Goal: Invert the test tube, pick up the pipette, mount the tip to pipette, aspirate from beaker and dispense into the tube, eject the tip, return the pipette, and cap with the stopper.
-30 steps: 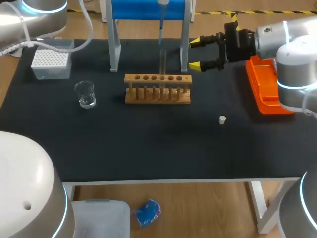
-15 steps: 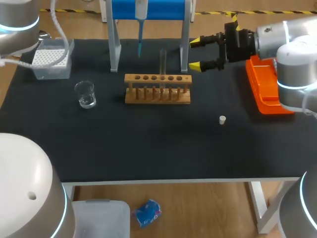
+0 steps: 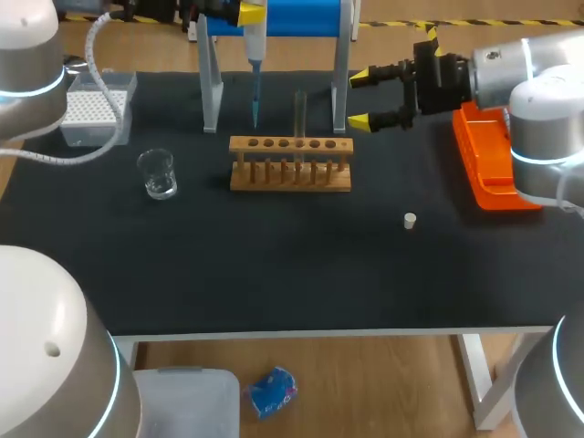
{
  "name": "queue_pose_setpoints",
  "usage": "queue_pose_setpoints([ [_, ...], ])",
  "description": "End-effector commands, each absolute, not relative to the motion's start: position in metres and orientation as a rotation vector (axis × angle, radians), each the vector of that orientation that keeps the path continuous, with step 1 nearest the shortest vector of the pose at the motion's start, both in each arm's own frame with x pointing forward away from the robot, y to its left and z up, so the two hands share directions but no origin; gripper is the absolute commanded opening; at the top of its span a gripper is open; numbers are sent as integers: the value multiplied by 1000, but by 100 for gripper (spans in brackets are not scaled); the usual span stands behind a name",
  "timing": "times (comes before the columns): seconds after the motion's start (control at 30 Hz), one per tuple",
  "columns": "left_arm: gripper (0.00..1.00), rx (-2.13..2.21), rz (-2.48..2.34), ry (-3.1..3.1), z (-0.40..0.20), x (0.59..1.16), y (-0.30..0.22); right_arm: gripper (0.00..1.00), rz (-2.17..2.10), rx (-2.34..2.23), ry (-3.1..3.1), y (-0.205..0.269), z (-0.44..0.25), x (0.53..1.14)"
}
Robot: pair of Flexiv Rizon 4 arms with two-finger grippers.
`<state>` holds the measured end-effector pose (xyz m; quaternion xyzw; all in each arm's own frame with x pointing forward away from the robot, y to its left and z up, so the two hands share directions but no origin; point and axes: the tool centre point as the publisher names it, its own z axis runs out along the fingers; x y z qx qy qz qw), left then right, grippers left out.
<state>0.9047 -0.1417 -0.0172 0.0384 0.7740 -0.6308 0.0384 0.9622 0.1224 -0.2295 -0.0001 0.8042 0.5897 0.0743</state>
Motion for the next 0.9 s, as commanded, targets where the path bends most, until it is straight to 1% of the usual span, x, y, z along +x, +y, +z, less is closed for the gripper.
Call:
queue_pose_setpoints([
  [0.03, 0, 117, -1933, 2374, -17, 904, -141, 100, 1770, -1, 2412, 122, -230, 962],
  [0.13, 0, 69, -1960, 2318, -24, 901, -152, 100, 1770, -1, 2412, 122, -230, 962],
  [0.2, 0, 33, -1895, 2348, -38, 888, -167, 100, 1770, -1, 2412, 122, -230, 962],
  [0.27, 0, 2, -1937, 2300, -50, 873, -180, 100, 1770, -1, 2412, 122, -230, 962],
  [0.43, 0, -153, -1895, 2266, -84, 841, -201, 100, 1770, -1, 2412, 122, -230, 962],
  [0.6, 0, -288, -1891, 2167, -106, 833, -197, 100, 1770, -1, 2412, 122, -230, 962],
  [0.9, 0, -223, -1943, 2080, -119, 850, -180, 100, 1770, -1, 2412, 122, -230, 962],
])
